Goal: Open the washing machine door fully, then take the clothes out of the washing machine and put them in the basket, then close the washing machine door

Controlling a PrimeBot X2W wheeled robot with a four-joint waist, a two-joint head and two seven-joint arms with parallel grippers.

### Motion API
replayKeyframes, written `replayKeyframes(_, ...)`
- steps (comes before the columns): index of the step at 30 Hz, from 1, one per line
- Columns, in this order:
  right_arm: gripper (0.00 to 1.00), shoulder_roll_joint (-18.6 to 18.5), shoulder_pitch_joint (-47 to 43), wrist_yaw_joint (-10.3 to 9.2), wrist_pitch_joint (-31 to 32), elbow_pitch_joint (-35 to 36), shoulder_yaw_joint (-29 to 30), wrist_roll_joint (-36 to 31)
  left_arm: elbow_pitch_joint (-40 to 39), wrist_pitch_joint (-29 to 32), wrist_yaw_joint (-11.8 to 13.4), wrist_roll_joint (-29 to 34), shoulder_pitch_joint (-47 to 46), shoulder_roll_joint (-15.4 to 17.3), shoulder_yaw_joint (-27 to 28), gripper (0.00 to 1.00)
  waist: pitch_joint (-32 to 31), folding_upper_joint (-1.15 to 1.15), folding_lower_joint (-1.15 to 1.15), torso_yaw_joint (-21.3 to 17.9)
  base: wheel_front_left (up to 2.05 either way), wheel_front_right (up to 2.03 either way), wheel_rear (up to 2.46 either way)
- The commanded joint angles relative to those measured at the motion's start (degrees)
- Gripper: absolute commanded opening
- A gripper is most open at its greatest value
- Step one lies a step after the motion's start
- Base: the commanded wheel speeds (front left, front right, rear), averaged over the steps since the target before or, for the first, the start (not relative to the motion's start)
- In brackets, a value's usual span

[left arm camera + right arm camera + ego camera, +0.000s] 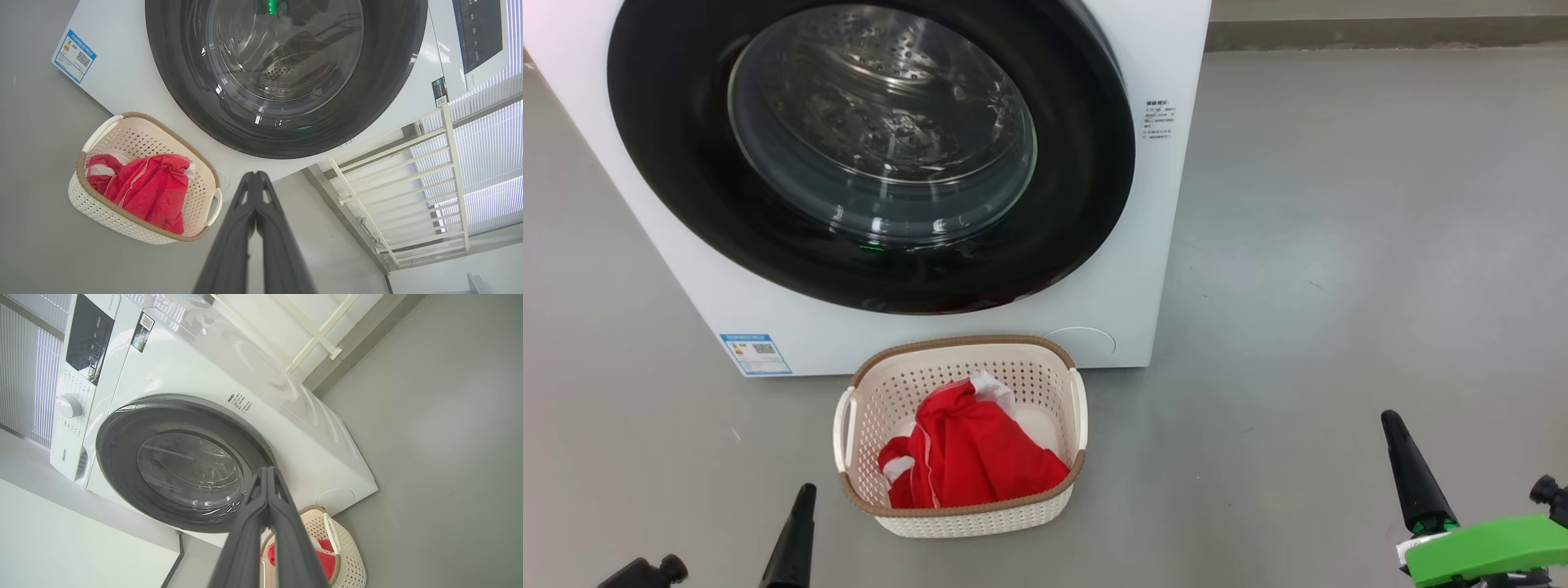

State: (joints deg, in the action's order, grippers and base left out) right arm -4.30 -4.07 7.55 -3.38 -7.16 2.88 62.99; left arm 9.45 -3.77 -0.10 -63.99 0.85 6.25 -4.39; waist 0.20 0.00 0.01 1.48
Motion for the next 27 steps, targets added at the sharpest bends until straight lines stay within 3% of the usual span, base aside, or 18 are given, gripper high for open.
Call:
replayKeyframes(1, 0.00, -1.3, 3.6, 0.02, 0.5, 0.9, -1.0, 2.5, -0.9, 0.4, -0.9, -2.2, -2.9, 0.3, 1.8, 0.00, 0.0, 0.00, -0.01, -0.1, 0.00, 0.00, 0.00)
replayKeyframes(27, 0.00, -2.5, 7.2, -0.03, 2.6, -3.2, -2.1, 20.0, 2.0, 3.9, -4.3, -18.2, -5.2, 0.0, 4.5, 0.00, -0.1, 0.00, -0.01, -0.8, 0.00, 0.00, 0.00)
